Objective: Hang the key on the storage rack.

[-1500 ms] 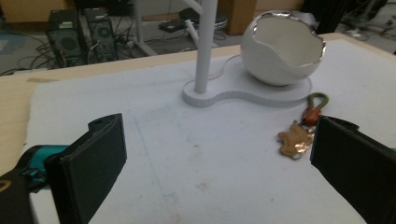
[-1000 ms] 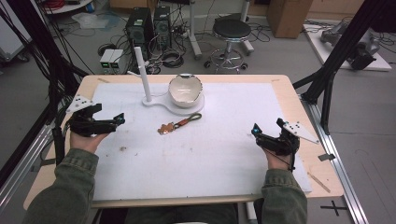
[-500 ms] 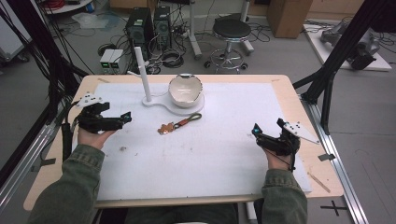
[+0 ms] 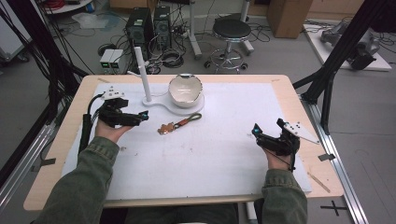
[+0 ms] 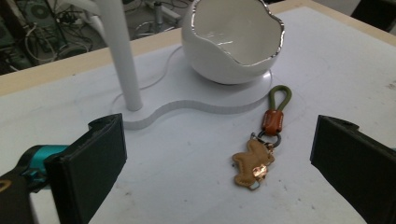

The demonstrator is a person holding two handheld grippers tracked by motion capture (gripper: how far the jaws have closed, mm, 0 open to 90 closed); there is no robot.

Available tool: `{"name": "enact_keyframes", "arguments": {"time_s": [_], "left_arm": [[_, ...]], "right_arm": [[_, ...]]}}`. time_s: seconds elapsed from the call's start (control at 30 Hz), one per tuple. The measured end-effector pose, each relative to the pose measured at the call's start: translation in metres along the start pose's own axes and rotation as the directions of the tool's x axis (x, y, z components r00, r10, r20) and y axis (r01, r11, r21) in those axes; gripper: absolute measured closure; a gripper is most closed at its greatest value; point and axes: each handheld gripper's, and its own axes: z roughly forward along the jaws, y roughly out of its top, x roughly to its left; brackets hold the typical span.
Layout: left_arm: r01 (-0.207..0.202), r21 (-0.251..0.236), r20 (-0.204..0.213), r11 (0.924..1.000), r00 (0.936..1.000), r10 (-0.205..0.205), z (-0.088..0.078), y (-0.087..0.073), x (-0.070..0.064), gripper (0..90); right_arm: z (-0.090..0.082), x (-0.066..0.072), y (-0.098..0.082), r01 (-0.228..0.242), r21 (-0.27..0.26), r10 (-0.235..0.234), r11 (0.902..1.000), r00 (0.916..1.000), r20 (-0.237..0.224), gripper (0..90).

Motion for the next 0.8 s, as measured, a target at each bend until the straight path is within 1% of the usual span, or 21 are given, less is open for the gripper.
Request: {"name": "enact_keyframes", "arguments": {"time_s": [0.03, 0.1, 0.13, 0.2, 0.3, 0.4, 0.5, 0.6, 0.67, 0.73, 0.8], "left_arm": [[-0.007, 0.007, 0.004, 0.9999, 1.0000, 0.007, 0.002, 0.001, -0.001, 4.1], [-0.002, 0.008, 0.021, 1.0000, 0.9998, 0.002, 0.007, 0.003, -0.004, 4.1], [0.003, 0.006, 0.027, 1.0000, 0.9996, -0.003, 0.009, 0.004, -0.005, 4.0], [0.005, 0.009, 0.032, 0.9999, 0.9995, -0.005, 0.014, 0.005, -0.007, 4.0], [0.020, 0.014, 0.040, 0.9997, 0.9990, -0.020, 0.022, 0.005, -0.007, 4.1], [0.012, 0.042, 0.047, 0.9990, 0.9988, -0.014, 0.031, 0.007, -0.008, 4.1], [0.009, 0.051, 0.055, 0.9986, 0.9984, -0.012, 0.040, 0.012, -0.011, 4.1], [0.002, 0.055, 0.066, 0.9985, 0.9978, -0.006, 0.047, 0.016, -0.017, 4.0], [0.000, 0.060, 0.078, 0.9982, 0.9969, -0.005, 0.051, 0.016, -0.019, 4.1], [0.009, 0.063, 0.084, 0.9980, 0.9964, -0.015, 0.056, 0.015, -0.022, 4.1], [0.003, 0.079, 0.090, 0.9968, 0.9959, -0.010, 0.062, 0.013, -0.024, 4.1]], "right_arm": [[0.000, 0.000, 0.000, 0.000, 0.001, 0.000, 1.0000, 1.0000, 0.000, 0.6], [0.000, 0.001, 0.000, 0.001, 0.000, -0.001, 1.0000, 1.0000, -0.006, 0.6], [0.000, 0.000, 0.000, -0.007, -0.003, 0.007, 1.0000, 1.0000, -0.004, 0.6], [-0.001, 0.000, 0.000, -0.010, -0.004, 0.010, 0.9999, 0.9999, -0.003, 0.6], [-0.001, -0.002, 0.000, -0.011, -0.009, 0.011, 0.9999, 0.9999, 0.001, 0.6], [-0.001, -0.002, 0.000, -0.014, -0.008, 0.014, 0.9999, 0.9999, -0.002, 0.6], [-0.001, -0.001, 0.000, -0.017, -0.008, 0.017, 0.9998, 0.9999, -0.002, 0.6], [-0.001, -0.002, 0.000, -0.017, -0.007, 0.017, 0.9998, 0.9999, 0.000, 0.6], [-0.002, -0.001, 0.000, -0.012, -0.006, 0.012, 0.9999, 0.9999, 0.010, 0.6], [-0.002, -0.002, 0.000, -0.014, -0.012, 0.014, 0.9998, 0.9998, 0.010, 0.6], [-0.003, -0.002, 0.000, -0.010, -0.015, 0.010, 0.9998, 0.9998, 0.016, 0.6]]}}
